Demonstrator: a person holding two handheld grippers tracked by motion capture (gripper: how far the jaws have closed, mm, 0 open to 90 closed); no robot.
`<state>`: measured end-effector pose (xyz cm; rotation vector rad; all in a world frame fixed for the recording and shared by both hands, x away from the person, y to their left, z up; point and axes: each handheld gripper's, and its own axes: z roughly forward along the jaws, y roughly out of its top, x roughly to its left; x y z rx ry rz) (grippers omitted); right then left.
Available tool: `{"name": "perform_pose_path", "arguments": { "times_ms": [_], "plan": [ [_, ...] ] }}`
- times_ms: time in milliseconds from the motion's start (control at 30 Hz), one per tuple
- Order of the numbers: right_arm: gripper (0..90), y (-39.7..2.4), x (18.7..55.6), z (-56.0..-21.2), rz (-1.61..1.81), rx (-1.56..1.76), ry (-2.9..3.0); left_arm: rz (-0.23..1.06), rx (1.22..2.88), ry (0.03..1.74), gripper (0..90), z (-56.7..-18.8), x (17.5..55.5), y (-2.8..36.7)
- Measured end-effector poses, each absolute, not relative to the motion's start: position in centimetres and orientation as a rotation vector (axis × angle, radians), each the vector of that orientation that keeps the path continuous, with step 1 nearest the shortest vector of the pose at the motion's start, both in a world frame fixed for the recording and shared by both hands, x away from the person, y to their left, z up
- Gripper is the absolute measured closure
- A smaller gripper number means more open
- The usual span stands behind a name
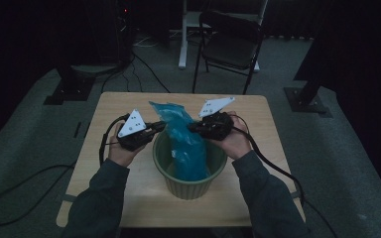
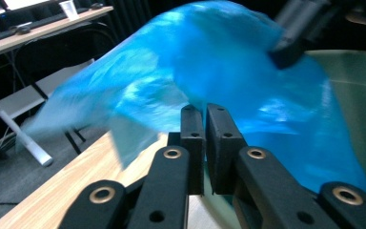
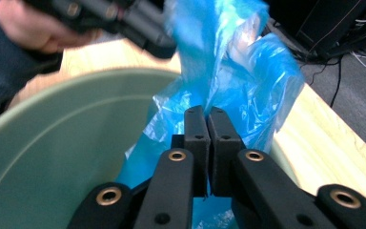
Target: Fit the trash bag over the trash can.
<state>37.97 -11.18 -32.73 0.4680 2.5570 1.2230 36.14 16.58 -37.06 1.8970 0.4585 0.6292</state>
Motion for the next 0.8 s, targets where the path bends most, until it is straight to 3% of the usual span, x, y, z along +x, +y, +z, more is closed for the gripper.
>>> {"name": "perform_pose_path", "arguments": {
  "times_ms": [800],
  "plan": [
    [89.6,-12.5,34.4,-34.1,1.199,0.312,2.647,0.64,1.851,0.54,77.9,-36.9,36.7,17.6]
  ]
}}
